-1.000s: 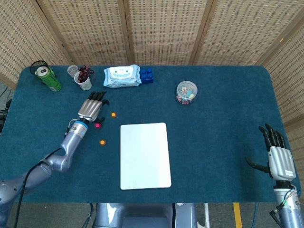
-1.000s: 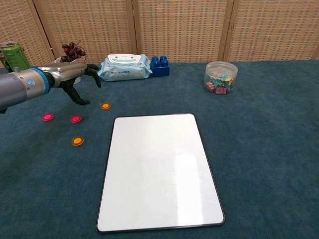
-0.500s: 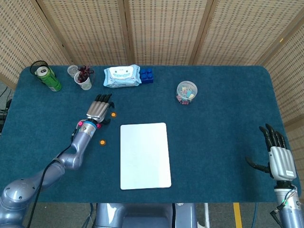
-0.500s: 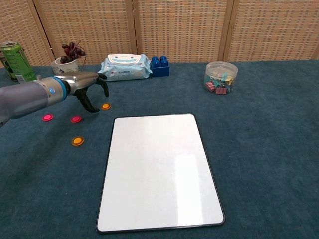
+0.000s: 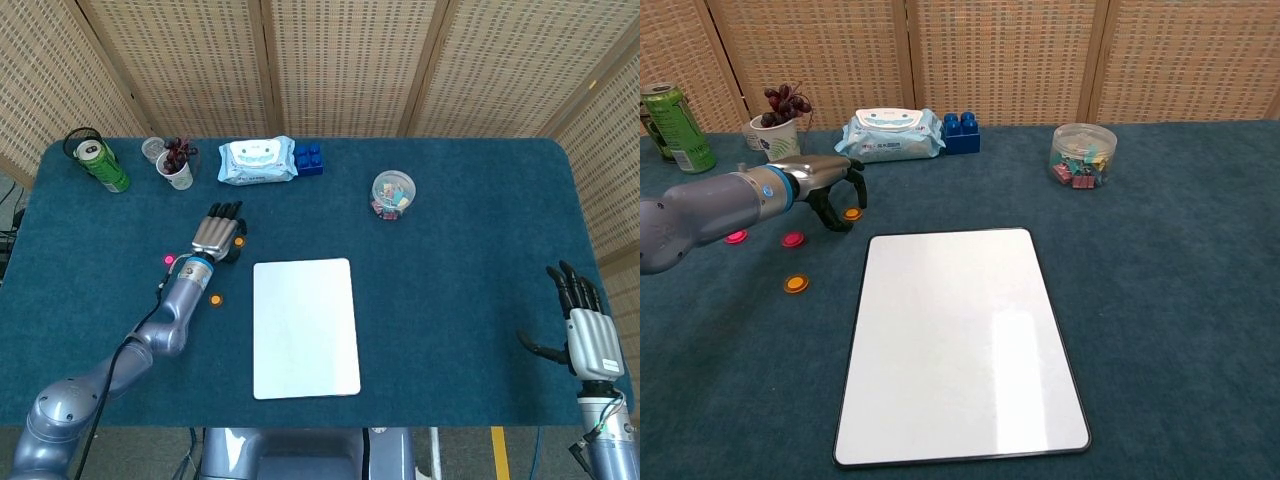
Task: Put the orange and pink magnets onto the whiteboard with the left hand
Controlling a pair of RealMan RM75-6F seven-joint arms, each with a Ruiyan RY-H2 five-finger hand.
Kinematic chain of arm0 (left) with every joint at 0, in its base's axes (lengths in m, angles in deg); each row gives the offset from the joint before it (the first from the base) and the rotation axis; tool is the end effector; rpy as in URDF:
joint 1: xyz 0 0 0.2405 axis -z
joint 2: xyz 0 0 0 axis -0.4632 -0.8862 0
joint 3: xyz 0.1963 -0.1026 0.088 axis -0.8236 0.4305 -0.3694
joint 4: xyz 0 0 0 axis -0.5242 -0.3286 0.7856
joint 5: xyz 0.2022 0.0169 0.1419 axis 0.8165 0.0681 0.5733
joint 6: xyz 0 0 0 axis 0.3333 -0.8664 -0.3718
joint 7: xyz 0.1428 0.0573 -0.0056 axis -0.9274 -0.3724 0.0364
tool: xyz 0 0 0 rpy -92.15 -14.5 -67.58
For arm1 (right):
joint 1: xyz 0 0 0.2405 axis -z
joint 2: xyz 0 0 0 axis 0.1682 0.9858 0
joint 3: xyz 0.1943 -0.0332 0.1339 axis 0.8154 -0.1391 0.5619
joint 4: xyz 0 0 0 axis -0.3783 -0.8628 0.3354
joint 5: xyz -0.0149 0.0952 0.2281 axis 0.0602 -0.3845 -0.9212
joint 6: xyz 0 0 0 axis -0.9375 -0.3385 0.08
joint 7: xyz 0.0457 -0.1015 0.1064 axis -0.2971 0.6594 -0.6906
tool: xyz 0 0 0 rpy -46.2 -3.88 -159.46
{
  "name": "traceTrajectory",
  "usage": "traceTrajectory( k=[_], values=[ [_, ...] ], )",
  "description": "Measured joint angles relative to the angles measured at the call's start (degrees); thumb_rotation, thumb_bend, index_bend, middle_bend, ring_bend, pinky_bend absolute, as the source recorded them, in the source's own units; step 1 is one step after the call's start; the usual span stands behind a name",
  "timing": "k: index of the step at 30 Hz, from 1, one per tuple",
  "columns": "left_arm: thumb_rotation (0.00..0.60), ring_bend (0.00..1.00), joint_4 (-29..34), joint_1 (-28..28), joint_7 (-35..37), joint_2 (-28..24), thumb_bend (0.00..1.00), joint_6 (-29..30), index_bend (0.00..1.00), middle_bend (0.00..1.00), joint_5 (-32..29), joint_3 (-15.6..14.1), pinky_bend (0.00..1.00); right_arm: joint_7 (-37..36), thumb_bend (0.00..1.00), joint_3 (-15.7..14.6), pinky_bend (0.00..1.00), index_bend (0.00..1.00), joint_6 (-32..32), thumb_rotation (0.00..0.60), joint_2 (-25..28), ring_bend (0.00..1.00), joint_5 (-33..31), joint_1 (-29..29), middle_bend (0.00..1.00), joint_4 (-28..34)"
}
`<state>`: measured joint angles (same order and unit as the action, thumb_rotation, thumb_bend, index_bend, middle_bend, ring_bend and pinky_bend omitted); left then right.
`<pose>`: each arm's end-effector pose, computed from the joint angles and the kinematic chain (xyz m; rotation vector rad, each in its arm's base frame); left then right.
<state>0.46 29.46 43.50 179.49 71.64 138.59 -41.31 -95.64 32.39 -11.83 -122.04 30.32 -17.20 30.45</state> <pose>-0.1740 0.4750 -0.0988 -1.7796 -0.9838 -0.6328 -0.2946 -0.2280 0.1089 1.2133 -1.0953 1.0608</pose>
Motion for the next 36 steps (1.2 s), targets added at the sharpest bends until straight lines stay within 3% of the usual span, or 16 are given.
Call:
traceTrajectory(
  k=[3,28,36],
  values=[
    [0.600,0.00,-0.98,0.15,-0.36,0.65,0.35,-0.35,0.56,0.00,-0.37,0.11,0.00,-0.21,0.25,0.03,0.00,0.00,0.04,0.600,0.03,0.00,-0.04,0.01,0.00,0.01],
    [0.600,0.00,7.44,-1.71,-3.32,-4.01,0.35,3.72,0.58,0.00,-1.83,0.89,0.00,-0.82,0.26,0.03,0.00,0.00,0.17,0.600,0.17,0.00,-0.04,0.04,0.00,0.19],
    [0.600,0.00,14.76,-2.41,-3.27,-6.84,0.35,6.22,0.58,0.00,-0.43,0.54,0.00,-1.01,0.26,0.05,0.00,0.00,0.25,0.600,0.26,0.00,-0.13,0.05,0.00,0.32]
  ],
)
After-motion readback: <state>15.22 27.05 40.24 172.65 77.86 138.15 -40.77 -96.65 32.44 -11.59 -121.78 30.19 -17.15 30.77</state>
